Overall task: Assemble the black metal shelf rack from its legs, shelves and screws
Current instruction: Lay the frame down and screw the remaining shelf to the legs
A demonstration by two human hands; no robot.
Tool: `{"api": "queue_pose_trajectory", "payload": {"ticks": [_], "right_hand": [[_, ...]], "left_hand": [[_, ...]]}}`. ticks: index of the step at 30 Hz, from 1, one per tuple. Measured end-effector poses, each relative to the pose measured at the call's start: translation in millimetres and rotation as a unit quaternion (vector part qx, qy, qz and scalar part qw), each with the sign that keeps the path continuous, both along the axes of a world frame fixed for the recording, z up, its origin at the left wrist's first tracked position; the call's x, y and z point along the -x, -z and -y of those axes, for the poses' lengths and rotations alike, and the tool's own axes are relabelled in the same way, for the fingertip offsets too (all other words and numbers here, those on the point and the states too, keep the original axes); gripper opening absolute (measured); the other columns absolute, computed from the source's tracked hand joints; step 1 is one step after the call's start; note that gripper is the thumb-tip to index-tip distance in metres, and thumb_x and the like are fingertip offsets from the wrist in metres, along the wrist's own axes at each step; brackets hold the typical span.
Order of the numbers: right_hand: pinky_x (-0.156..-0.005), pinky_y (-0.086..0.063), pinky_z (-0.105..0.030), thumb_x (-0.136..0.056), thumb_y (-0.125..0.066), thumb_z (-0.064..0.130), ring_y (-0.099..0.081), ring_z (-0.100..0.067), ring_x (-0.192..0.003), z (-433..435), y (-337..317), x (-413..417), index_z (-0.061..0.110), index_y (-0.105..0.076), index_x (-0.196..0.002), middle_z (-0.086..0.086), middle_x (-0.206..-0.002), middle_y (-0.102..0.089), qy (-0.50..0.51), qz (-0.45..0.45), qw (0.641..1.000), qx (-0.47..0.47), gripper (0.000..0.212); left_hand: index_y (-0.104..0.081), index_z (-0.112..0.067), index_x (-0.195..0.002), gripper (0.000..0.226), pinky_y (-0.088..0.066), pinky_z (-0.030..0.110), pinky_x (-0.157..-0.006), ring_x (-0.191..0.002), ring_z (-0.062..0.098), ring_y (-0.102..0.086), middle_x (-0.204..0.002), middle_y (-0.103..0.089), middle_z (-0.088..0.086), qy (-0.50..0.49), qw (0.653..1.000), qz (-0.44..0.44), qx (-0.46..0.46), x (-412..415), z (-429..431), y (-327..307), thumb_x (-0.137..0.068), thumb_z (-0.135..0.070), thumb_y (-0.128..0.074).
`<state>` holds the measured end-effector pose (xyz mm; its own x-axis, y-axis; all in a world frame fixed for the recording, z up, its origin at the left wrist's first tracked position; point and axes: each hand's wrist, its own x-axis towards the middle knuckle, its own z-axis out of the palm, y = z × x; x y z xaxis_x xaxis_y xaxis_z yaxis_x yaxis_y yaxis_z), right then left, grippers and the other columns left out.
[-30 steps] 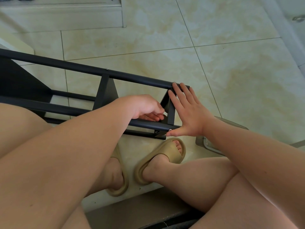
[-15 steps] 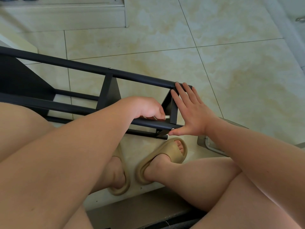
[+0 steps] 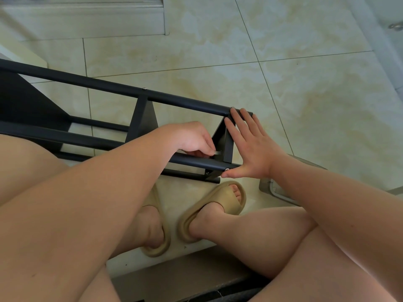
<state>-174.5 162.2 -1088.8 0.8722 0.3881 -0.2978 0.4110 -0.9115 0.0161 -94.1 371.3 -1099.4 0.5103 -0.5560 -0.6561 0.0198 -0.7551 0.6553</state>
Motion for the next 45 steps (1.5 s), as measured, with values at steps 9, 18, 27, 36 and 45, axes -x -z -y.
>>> {"api": "queue_pose_trajectory", "payload": {"ticks": [9, 18, 27, 36, 45], "right_hand": [[-0.125, 0.004, -0.052, -0.067, -0.025, 0.103, 0.015, -0.035, -0.154, 0, 2, 0, 0.01, 0.007, -0.161, -0.015, -0.167, 0.015, -0.004, 0.002, 1.0, -0.002, 0.135], [-0.125, 0.006, -0.052, -0.067, -0.026, 0.103, 0.016, -0.035, -0.154, 0, 1, 0, 0.009, 0.006, -0.161, -0.016, -0.167, 0.015, -0.001, -0.002, 1.0, -0.002, 0.137], [-0.125, 0.005, -0.052, -0.066, -0.026, 0.103, 0.015, -0.036, -0.154, 0, 2, 0, 0.008, 0.004, -0.161, -0.016, -0.168, 0.013, -0.002, 0.0, 1.0, -0.002, 0.137], [-0.125, 0.005, -0.051, -0.066, -0.025, 0.103, 0.015, -0.035, -0.154, 0, 2, 0, 0.009, 0.005, -0.161, -0.015, -0.168, 0.014, -0.002, 0.002, 1.0, -0.002, 0.137], [-0.125, 0.004, -0.052, -0.067, -0.023, 0.103, 0.015, -0.035, -0.154, 0, 2, 0, 0.009, 0.005, -0.161, -0.015, -0.168, 0.013, -0.003, 0.003, 1.0, -0.005, 0.135]], "left_hand": [[-0.066, -0.029, -0.099, 0.007, -0.052, 0.028, -0.08, -0.092, 0.009, -0.06, -0.1, -0.064, -0.01, -0.045, 0.999, -0.015, 0.015, 7, 16, -5, -0.097, -0.026, -0.06], [-0.065, -0.011, -0.103, 0.008, -0.06, 0.029, -0.078, -0.086, 0.014, -0.074, -0.087, -0.077, 0.003, -0.248, 0.945, -0.191, 0.096, 11, 20, -3, -0.098, -0.012, -0.059], [-0.065, -0.007, -0.115, 0.025, -0.059, 0.022, -0.071, -0.083, 0.012, -0.075, -0.089, -0.077, 0.005, -0.282, 0.936, -0.145, 0.151, 10, 23, 8, -0.092, -0.013, -0.071], [-0.066, -0.005, -0.116, 0.029, -0.059, 0.025, -0.066, -0.075, 0.014, -0.076, -0.08, -0.077, 0.006, -0.255, 0.951, -0.119, 0.129, 10, 20, 6, -0.089, -0.011, -0.073], [-0.063, -0.015, -0.102, 0.008, -0.059, 0.024, -0.064, -0.075, 0.012, -0.075, -0.078, -0.077, 0.0, -0.278, 0.936, -0.177, 0.12, 12, 20, -1, -0.096, -0.019, -0.066]]}}
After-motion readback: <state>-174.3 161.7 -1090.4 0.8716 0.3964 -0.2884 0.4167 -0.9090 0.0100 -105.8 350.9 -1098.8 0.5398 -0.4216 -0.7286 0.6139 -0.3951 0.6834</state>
